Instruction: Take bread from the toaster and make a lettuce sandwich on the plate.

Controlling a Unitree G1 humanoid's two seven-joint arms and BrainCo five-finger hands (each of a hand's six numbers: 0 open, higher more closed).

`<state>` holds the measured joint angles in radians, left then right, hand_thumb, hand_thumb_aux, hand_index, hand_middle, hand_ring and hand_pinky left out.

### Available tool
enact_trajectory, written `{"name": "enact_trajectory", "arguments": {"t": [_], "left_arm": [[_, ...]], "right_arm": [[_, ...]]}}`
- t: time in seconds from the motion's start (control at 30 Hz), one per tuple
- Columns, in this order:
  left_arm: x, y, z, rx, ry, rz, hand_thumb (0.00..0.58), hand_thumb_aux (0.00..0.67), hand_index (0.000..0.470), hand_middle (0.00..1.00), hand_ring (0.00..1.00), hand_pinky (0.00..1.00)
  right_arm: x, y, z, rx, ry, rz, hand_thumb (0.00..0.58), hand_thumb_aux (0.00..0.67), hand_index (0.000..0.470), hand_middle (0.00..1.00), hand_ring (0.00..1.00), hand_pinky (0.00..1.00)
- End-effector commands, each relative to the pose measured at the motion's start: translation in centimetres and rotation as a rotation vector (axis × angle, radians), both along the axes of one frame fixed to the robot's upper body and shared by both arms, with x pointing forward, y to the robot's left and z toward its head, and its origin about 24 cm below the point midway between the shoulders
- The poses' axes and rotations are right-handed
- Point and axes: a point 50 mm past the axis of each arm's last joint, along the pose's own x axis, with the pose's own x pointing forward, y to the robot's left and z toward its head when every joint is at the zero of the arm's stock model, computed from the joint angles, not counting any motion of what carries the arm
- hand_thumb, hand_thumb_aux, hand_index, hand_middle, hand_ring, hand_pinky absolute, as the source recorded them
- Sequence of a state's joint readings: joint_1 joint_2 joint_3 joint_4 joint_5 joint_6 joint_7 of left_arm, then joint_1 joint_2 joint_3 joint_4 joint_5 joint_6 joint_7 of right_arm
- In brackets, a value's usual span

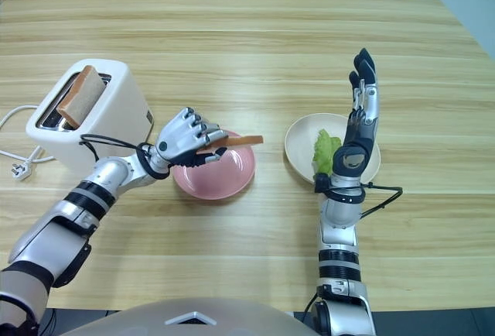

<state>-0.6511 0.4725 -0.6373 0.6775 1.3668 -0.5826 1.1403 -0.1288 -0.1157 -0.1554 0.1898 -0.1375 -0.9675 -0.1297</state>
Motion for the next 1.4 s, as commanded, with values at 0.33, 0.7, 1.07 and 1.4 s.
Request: {"name": "enact_trajectory", "arguments": {"t": [0.33,0.7,1.07,1.4], "left_arm": [[-0.8,1.5,-2.8,0.188,-0.165,-0.058,0.58,0.67,0.47,1.0,1.0,1.0],[-1.5,2.4,-2.0,0.162,-0.075,-0.058,0.0,0.0,0.0,0.0,0.0,0.0],[-1.2,2.5,0.0,0.021,-0.049,0.03,0.0,0.0,0.0,0.0,0.0,0.0],[-4.8,2.7,-1.8,0.196,0.255,-0.142,0.0,0.0,0.0,0.0,0.0,0.0]], "right_arm": [[-0.7,-0.2,0.0,-0.009,0.001,0.001,0.0,0.0,0.0,0.0,0.0,0.0],[-1.4,-0.5,0.1,-0.018,0.005,-0.016,0.0,0.0,0.0,0.0,0.0,0.0],[-1.8,-1.3,0.1,-0.038,0.015,-0.039,0.0,0.0,0.0,0.0,0.0,0.0],[-1.6,-1.5,-0.1,-0.057,0.035,-0.037,0.0,0.0,0.0,0.0,0.0,0.0]]}}
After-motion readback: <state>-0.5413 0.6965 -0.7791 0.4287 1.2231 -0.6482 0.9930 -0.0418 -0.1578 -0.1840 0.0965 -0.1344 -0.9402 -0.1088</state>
